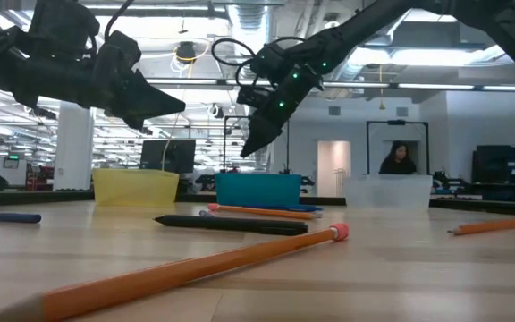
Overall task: Sort crayons/erasers/pens/pencils in bins
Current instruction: Put the blue crayon into the transparent white bin
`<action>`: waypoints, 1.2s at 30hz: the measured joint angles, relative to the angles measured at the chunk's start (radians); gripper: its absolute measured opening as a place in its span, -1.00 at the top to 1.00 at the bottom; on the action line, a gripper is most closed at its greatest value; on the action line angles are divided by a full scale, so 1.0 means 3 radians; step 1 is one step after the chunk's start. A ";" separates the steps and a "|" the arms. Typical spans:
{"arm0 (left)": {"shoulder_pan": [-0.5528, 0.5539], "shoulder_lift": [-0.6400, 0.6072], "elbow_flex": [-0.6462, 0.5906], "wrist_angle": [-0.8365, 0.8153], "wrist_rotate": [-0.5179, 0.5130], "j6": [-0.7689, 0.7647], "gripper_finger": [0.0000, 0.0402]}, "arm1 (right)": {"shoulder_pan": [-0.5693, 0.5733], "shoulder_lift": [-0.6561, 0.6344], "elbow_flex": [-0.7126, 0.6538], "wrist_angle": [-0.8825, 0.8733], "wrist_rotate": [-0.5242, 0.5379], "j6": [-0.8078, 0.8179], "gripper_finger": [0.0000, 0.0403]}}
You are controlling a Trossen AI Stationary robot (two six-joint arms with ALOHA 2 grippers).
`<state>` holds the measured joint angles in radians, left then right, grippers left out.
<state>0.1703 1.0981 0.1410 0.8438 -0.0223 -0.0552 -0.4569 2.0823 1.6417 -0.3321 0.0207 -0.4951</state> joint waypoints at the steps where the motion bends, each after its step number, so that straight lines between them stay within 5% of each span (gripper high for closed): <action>1: 0.0000 0.0000 0.0000 -0.0003 -0.0001 -0.0011 1.00 | 0.0008 -0.0004 0.0000 -0.0037 0.0083 -0.0035 0.24; 6: 0.0000 0.0000 0.0000 -0.0122 -0.0003 -0.0062 1.00 | 0.0057 -0.0238 -0.0001 -0.0343 0.0290 -0.0280 0.54; 11: 0.0000 0.0000 0.0000 -0.0219 -0.0003 -0.0067 1.00 | 0.0085 -0.0632 -0.0352 -0.0364 0.0070 -0.0220 0.95; 28: 0.0028 0.0000 0.0111 -0.0422 0.0061 -0.0144 1.00 | 0.0466 -0.2437 -0.2843 0.1937 -0.0088 0.0802 0.98; 36: -0.0097 0.0000 0.0916 -0.2171 0.0307 0.0161 1.00 | 0.0688 -0.2719 -0.3534 0.2851 -0.0054 0.0953 0.98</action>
<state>0.1413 1.0981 0.4159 0.1925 0.0700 -0.0068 -0.2504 1.2666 0.5816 0.5233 0.0044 -0.2093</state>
